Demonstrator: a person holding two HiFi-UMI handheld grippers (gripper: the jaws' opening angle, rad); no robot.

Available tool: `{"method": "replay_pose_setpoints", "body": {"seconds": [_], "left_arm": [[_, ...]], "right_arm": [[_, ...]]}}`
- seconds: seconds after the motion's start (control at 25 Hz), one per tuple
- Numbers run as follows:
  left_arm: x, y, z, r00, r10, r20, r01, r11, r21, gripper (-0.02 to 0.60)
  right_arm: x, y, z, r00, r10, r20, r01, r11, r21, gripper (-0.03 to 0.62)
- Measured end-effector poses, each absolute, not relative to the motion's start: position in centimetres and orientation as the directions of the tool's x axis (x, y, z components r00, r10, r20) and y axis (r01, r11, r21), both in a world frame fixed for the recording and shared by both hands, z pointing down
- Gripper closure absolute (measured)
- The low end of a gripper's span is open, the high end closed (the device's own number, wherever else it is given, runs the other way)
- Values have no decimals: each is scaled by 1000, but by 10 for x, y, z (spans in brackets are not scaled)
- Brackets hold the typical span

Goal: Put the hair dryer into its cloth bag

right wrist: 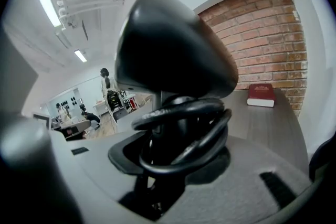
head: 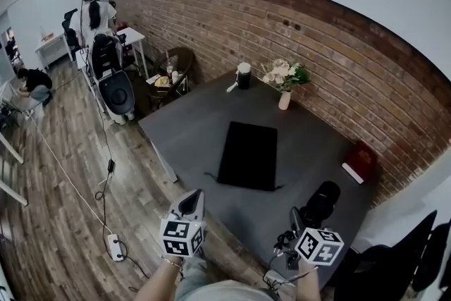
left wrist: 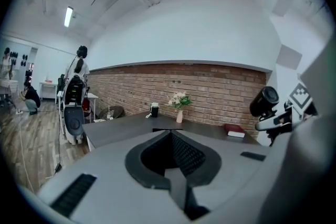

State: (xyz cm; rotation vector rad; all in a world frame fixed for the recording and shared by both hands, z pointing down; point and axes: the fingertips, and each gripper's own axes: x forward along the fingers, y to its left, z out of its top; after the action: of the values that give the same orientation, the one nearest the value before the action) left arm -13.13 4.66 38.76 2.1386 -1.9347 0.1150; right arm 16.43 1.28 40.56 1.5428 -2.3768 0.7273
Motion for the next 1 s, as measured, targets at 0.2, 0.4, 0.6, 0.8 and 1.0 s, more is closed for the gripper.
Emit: {"method": "replay_pose_setpoints", "body": {"seconds": [0.2, 0.4, 0.6, 0.8, 1.0], "left_arm": [[-172, 0, 384, 176, -956, 235, -978, -142, 152, 577], [-201, -36, 387, 252, -936, 248, -964, -219, 153, 578], [-225, -72, 386, 316, -916, 249, -946, -284, 156, 578], [-227, -107, 390, 373, -896, 240, -925, -337, 178, 578], [-213, -123, 403, 402, -879, 257, -911, -355, 211, 578]], "right_arm": [[138, -14, 398, -344, -833, 434, -930, 236, -283, 420], [113, -30, 397, -270, -860, 432, -944, 149, -294, 419], [91, -39, 395, -200, -877, 436, -953, 71, -295, 420], [86, -41, 388, -141, -889, 437, -962, 18, -273, 421], [99, -43, 391, -98, -882, 461, -969, -21, -246, 421]]}}
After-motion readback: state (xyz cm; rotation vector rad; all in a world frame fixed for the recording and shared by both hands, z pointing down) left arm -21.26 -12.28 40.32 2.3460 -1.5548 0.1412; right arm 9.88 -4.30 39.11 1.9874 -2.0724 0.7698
